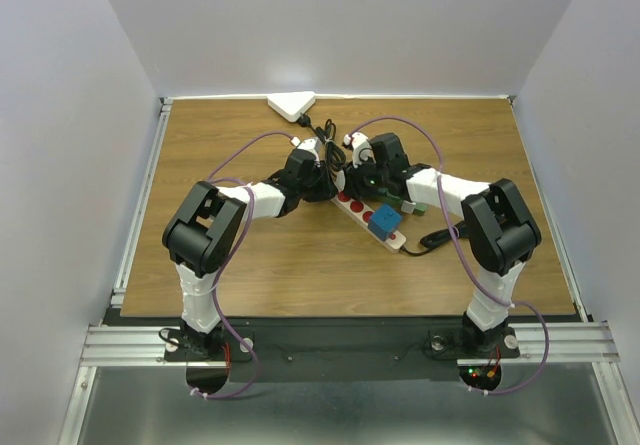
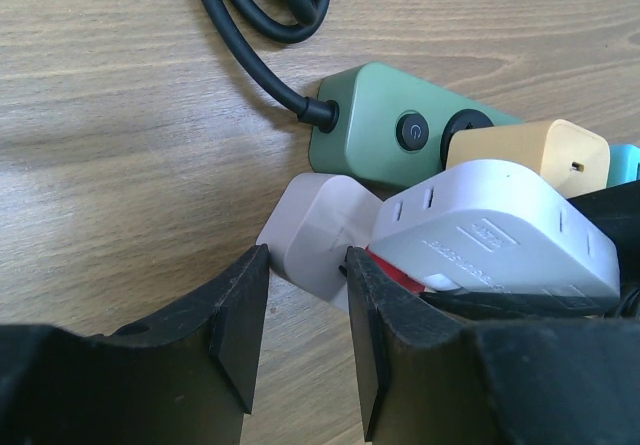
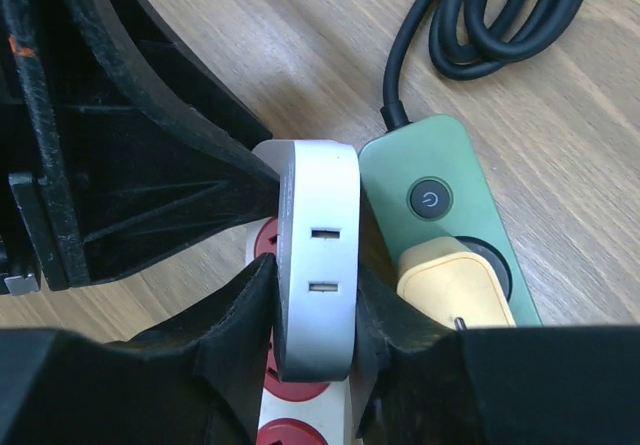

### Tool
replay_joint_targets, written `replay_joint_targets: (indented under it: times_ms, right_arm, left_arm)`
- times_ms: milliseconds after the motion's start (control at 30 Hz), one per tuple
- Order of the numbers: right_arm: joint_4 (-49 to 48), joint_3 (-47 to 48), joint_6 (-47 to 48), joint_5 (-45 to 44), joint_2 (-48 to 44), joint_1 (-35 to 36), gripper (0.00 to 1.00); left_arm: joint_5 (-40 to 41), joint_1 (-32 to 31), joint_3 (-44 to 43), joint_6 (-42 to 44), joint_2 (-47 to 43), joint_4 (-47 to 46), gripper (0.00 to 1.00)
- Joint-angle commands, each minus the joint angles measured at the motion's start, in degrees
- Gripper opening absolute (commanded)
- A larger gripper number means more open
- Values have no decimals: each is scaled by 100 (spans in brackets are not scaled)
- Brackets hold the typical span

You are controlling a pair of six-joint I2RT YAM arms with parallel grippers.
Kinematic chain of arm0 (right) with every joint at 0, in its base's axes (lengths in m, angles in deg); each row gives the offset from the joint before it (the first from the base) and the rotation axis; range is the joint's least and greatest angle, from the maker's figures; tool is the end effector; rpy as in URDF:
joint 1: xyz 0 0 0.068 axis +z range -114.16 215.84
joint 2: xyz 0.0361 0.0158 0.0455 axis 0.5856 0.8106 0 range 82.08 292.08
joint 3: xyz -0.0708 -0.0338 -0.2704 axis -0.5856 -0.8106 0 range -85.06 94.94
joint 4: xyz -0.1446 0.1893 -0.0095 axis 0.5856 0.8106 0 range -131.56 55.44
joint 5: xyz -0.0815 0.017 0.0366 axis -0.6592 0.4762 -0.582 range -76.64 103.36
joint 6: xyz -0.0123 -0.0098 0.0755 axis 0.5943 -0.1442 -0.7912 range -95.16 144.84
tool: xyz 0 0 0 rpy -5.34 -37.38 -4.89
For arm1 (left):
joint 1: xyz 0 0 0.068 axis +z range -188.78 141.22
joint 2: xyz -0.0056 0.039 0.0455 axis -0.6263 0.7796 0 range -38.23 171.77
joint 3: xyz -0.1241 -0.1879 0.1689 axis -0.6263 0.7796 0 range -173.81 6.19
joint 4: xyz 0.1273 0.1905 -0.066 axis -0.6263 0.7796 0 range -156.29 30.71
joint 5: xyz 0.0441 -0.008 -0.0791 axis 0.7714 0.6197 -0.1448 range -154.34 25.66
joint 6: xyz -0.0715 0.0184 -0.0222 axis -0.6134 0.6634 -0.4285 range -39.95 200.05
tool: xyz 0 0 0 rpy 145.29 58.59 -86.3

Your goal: Insert the plug

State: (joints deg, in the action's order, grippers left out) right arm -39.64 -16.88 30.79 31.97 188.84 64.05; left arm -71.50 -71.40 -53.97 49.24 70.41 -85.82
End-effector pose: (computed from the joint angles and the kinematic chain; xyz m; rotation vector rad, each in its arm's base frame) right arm 0.3531 0.2131 0.1961 -0.8384 2.1396 0.5723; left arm 0.3493 -0.2332 0.1797 0.1144 2.1703 -0.7888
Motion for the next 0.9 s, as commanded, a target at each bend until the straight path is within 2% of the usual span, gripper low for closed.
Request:
replay_joint_targets:
  times_ms: [0,600,867]
  right_arm:
    - [-349,231,20,-15,82,27,37]
    - [-402,90,-86,-534,91,36,19]
    - [-552,-94,-191,-780,82,27,0]
  left_arm:
    - [-102,-42,-57,145,105,160,45]
    - [-154,-43,-22,154,131,169,45]
    - [-110,-43,13,137,122,169,45]
